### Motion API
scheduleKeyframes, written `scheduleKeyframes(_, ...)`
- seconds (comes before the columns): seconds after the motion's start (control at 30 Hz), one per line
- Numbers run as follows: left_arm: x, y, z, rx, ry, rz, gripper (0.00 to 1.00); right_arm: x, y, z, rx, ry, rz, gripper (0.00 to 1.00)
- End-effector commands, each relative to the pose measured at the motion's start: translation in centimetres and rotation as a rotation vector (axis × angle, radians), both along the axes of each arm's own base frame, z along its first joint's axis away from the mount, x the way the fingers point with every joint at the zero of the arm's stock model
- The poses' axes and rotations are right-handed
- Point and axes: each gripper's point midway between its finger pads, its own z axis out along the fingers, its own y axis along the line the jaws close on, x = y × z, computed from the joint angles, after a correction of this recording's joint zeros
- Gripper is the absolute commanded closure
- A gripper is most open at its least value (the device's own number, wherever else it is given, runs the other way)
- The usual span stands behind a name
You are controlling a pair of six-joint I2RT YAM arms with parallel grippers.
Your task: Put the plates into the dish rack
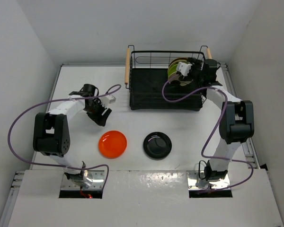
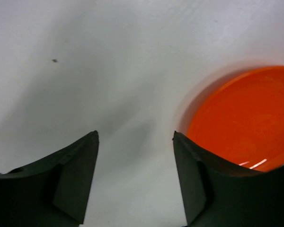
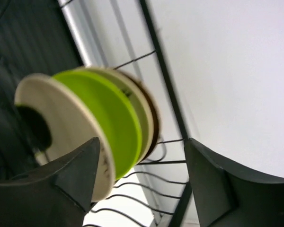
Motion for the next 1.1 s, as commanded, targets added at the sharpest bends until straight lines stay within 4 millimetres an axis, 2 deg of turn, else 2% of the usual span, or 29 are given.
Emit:
scheduleKeyframes(0.0, -2.8, -1.8, 0.7, -0.119, 0.004, -0.137, 0.29, -0.6, 1.2, 7.1, 0.06, -0.17, -0.022, 0.27)
scheduleKeyframes(0.07, -4.3, -2.0, -0.2, -0.135, 0.032, -0.168, 0.29, -0.8, 1.2, 8.5, 0.069, -0.196, -0.048, 0.26)
scheduleKeyframes(0.17, -5.2, -2.2, -1.3, -0.119, 0.043, -0.21, 0.29, -1.1, 0.5, 10.4, 0.153, -0.199, -0.101, 0.18)
scheduleKeyframes(0.2, -5.1, -2.2, -1.6, -0.119, 0.045, -0.21, 0.29, -1.1, 0.2, 10.4, 0.195, -0.18, -0.115, 0.18)
scheduleKeyframes(0.23, -5.1, -2.2, -1.6, -0.119, 0.045, -0.21, 0.29, -1.6, 0.2, 11.5, 0.22, -0.189, -0.116, 0.16)
scheduleKeyframes(0.3, -4.4, -2.0, -2.2, -0.107, 0.036, -0.208, 0.29, -2.1, 0.4, 11.6, 0.282, -0.157, -0.122, 0.16)
scheduleKeyframes(0.33, -4.2, -2.1, -2.1, -0.106, 0.025, -0.209, 0.29, -2.6, 0.5, 12.6, 0.293, -0.166, -0.117, 0.15)
scheduleKeyframes(0.37, -4.6, -1.8, -2.8, -0.096, 0.052, -0.194, 0.29, -3.3, 0.8, 13.1, 0.299, -0.159, -0.107, 0.12)
scheduleKeyframes(0.4, -4.4, -1.7, -3.1, -0.087, 0.05, -0.192, 0.29, -3.9, 1.5, 12.5, 0.306, -0.135, -0.092, 0.11)
scheduleKeyframes(0.47, -4.9, -1.8, -3.6, -0.099, 0.062, -0.185, 0.29, -5.4, 2.4, 14.1, 0.3, -0.165, -0.066, 0.09)
scheduleKeyframes(0.53, -4.8, -2.3, -3.7, -0.108, 0.048, -0.199, 0.29, -6.8, 3.0, 13.7, 0.287, -0.158, -0.055, 0.08)
scheduleKeyframes(0.63, -6.4, -2.8, -4.7, -0.105, 0.085, -0.229, 0.29, -8.9, 3.9, 13.7, 0.287, -0.157, -0.046, 0.08)
scheduleKeyframes(0.67, -7.2, -2.8, -5.2, -0.094, 0.107, -0.237, 0.29, -9.9, 3.7, 14.7, 0.291, -0.178, -0.048, 0.08)
scheduleKeyframes(0.73, -7.9, -2.4, -5.6, -0.093, 0.123, -0.237, 0.29, -10.7, 3.9, 13.6, 0.285, -0.152, -0.05, 0.08)
scheduleKeyframes(0.77, -8.4, -2.5, -5.8, -0.101, 0.126, -0.252, 0.29, -11.4, 3.7, 14.5, 0.286, -0.171, -0.05, 0.08)
scheduleKeyframes(0.8, -8.4, -2.4, -5.7, -0.113, 0.126, -0.243, 0.29, -11.7, 3.8, 14.5, 0.28, -0.168, -0.049, 0.08)
scheduleKeyframes(0.83, -9.0, -2.4, -5.8, -0.112, 0.135, -0.252, 0.29, -12.1, 3.9, 13.5, 0.27, -0.149, -0.051, 0.08)
scheduleKeyframes(0.87, -9.0, -2.6, -5.7, -0.126, 0.128, -0.273, 0.29, -12.8, 3.8, 14.4, 0.262, -0.171, -0.048, 0.07)
scheduleKeyframes(1.0, -9.0, -3.6, -5.1, -0.172, 0.116, -0.301, 0.29, -14.5, 3.7, 14.4, 0.244, -0.19, -0.051, 0.07)
scheduleKeyframes(1.07, -9.1, -3.9, -4.7, -0.192, 0.118, -0.333, 0.29, -14.8, 3.4, 13.7, 0.237, -0.175, -0.063, 0.07)
